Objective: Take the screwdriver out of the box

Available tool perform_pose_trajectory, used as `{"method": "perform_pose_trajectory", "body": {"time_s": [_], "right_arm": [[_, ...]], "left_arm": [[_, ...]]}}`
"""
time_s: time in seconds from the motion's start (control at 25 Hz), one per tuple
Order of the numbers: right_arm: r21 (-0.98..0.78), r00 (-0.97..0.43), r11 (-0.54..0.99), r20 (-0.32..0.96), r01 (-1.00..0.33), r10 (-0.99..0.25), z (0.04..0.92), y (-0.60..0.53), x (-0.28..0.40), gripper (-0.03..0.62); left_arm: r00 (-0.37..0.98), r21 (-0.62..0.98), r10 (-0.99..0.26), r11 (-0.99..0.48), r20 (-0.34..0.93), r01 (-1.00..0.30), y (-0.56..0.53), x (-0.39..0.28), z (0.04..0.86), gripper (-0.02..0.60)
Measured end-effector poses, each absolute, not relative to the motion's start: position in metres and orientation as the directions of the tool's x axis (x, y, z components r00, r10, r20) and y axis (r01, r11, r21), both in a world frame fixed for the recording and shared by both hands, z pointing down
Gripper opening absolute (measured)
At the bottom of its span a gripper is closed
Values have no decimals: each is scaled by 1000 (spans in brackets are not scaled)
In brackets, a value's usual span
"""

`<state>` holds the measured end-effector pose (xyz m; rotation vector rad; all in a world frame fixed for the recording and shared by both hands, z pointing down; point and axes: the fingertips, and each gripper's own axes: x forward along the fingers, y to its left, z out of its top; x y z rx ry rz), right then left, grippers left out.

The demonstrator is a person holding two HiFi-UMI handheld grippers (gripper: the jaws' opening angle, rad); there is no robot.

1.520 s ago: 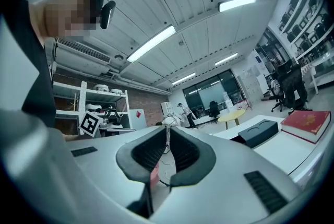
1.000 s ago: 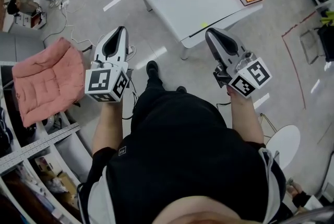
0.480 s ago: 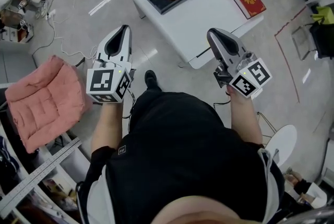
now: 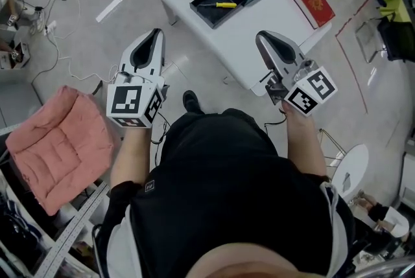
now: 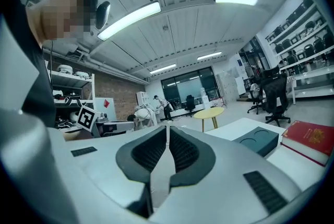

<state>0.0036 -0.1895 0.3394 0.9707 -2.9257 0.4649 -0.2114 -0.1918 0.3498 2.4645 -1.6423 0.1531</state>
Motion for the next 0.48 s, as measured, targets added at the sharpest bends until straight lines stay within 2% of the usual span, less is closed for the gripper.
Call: {"method": "perform_pose_trajectory", "body": {"time_s": [0.24,0.48], "right_arm": [[-261,-791,748,153,-610,-592,349,-205,-7,32],[-263,-792,747,162,-610,-589,361,-219,14,32]], "left_arm": [[426,101,-882,-414,200,-905,-214,-215,360,25],[418,99,-882,-406,218,-909,-230,-194,365,25]]}}
